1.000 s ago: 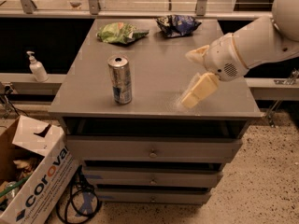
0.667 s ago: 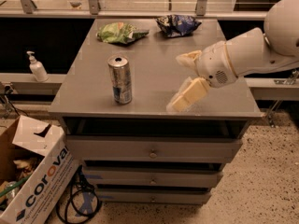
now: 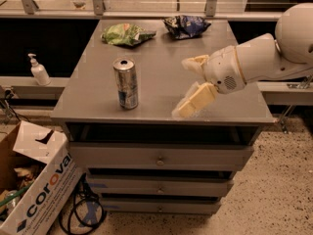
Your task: Pick redbull can
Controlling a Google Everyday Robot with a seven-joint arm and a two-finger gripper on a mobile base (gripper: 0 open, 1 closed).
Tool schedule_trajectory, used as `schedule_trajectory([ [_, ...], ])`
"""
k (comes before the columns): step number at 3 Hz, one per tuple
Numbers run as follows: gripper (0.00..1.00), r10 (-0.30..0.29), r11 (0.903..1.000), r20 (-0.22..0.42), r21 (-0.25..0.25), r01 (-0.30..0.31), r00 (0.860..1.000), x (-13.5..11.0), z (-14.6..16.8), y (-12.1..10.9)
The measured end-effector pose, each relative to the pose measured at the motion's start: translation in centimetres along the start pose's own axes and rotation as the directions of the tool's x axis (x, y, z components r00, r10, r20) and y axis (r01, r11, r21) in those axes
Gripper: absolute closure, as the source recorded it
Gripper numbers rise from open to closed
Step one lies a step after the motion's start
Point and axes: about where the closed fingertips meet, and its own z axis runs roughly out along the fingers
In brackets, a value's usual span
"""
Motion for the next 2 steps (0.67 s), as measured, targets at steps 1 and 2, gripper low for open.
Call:
schedule_trajectory([
  [1,0.0,0.006,0.9998,0.097,-0.021,-0.004,0.995,-0.6,2.2,0.4],
  [2,0.0,-0.008,0.9997,0.209,-0.023,0.013,0.978,-2.0,5.2,0.4],
])
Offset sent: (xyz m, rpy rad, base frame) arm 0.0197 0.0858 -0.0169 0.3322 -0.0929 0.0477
